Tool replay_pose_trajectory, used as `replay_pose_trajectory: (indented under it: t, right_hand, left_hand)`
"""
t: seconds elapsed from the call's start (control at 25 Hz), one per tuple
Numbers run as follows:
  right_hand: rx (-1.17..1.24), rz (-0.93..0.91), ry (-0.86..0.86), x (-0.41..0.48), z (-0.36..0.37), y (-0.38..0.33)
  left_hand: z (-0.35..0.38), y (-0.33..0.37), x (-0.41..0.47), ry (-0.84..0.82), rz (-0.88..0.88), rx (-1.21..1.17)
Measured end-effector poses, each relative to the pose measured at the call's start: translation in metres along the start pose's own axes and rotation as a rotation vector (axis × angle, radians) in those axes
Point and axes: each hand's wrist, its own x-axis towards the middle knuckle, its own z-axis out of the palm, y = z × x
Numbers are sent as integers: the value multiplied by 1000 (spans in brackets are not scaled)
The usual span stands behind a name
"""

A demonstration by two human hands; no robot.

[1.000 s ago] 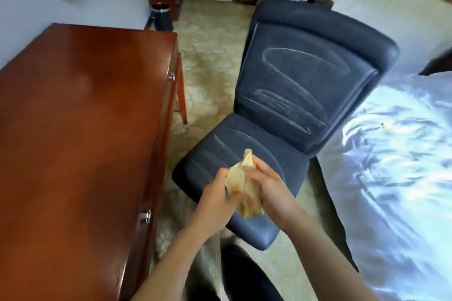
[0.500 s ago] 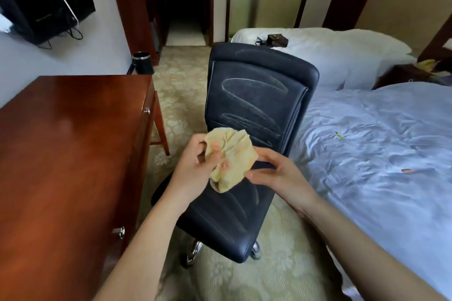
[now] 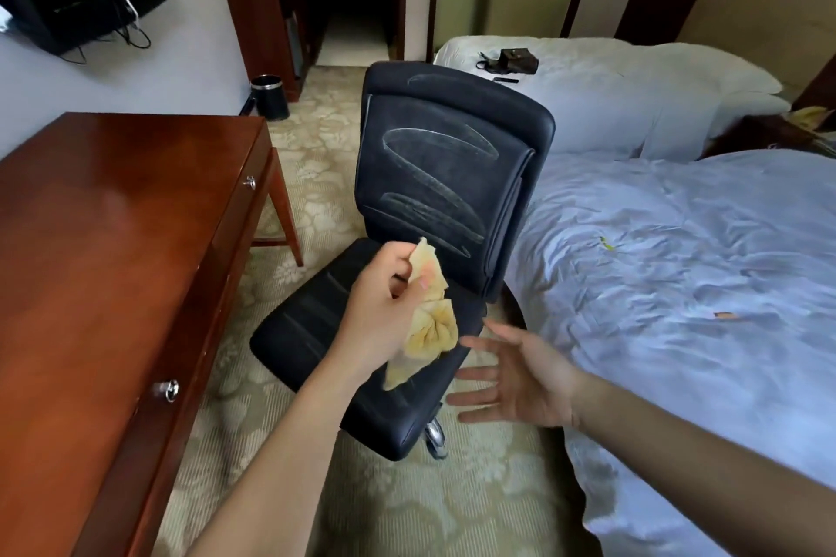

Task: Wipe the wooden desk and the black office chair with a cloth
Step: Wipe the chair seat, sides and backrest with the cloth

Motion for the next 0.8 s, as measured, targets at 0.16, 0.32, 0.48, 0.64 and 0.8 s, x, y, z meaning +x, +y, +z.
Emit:
replay_pose_trajectory:
  t: [0.16, 0.32, 0.48, 0.64, 0.8]
  right_hand:
    - [249, -19, -180, 4, 18, 34]
    - [319, -149, -239, -10, 17, 31]
    - [230, -344, -279, -27, 6, 10]
    - [-310, -814, -42, -45, 2, -16]
    - [-283, -955, 109, -67, 0, -35]
  left_hand:
    - [25, -6, -10, -152, 37, 188]
    - [26, -7, -7, -128, -101, 199]
    - [17, -2, -8, -340, -343, -45]
    - [29, 6, -10, -203, -387, -152]
    - [37, 10, -20, -173, -300, -96]
